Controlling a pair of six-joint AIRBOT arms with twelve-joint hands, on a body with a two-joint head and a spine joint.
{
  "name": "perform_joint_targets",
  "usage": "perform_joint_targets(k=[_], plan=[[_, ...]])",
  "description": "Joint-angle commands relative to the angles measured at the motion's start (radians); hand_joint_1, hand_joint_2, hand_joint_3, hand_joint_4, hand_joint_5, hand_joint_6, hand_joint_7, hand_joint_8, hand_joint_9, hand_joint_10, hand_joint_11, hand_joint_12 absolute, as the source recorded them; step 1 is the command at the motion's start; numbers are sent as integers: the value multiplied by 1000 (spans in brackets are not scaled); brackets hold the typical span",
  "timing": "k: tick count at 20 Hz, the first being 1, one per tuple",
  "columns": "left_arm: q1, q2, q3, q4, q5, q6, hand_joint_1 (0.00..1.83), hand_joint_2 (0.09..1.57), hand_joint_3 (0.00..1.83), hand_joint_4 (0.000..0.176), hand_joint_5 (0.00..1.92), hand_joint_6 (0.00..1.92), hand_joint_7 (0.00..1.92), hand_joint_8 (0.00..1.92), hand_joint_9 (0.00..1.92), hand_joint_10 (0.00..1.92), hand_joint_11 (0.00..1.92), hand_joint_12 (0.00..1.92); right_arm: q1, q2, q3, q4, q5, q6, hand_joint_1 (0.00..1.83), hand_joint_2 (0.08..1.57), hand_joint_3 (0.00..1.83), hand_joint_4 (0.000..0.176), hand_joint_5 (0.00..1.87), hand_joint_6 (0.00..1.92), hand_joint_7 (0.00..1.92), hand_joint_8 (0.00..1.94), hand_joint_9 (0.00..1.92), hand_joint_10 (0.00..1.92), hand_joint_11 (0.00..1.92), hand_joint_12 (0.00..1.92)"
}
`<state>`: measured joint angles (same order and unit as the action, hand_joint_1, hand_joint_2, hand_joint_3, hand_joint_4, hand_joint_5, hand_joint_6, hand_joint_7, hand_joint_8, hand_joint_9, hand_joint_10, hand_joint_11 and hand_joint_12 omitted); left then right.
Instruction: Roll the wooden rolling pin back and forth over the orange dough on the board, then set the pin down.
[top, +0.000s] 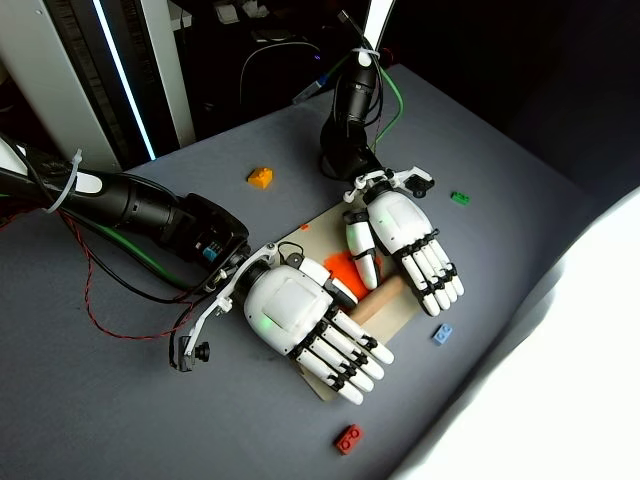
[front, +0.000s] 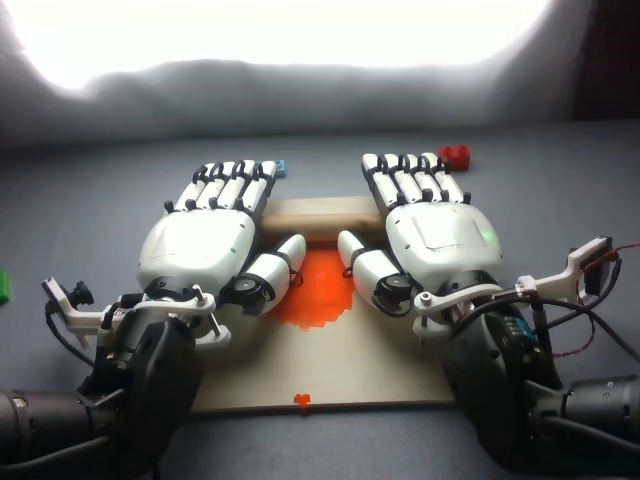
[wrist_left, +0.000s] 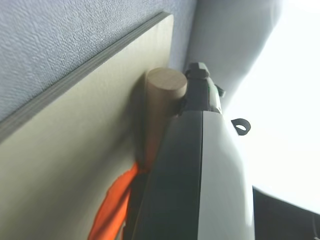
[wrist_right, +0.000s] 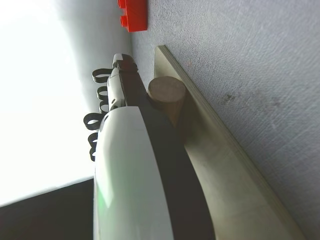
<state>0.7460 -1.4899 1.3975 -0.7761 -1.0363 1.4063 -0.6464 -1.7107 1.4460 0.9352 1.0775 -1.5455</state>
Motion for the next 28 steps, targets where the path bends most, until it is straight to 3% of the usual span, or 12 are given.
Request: perform_joint_targets(k=[1,28], plan=[[-7,-2,10,28,-78,-2,0,1552,45,0,0,0,0,0,0,0,0,0,7,2,7,-37,65,9,0,1545,30,0,0,0,0,0,0,0,0,0],[-46,-23,80,32,2,25,0,1571,47,0,0,0,0,0,0,0,0,0,2,-4,21,-38,87,12,0,1560,15,0,0,0,2,1,0,0,0,0]])
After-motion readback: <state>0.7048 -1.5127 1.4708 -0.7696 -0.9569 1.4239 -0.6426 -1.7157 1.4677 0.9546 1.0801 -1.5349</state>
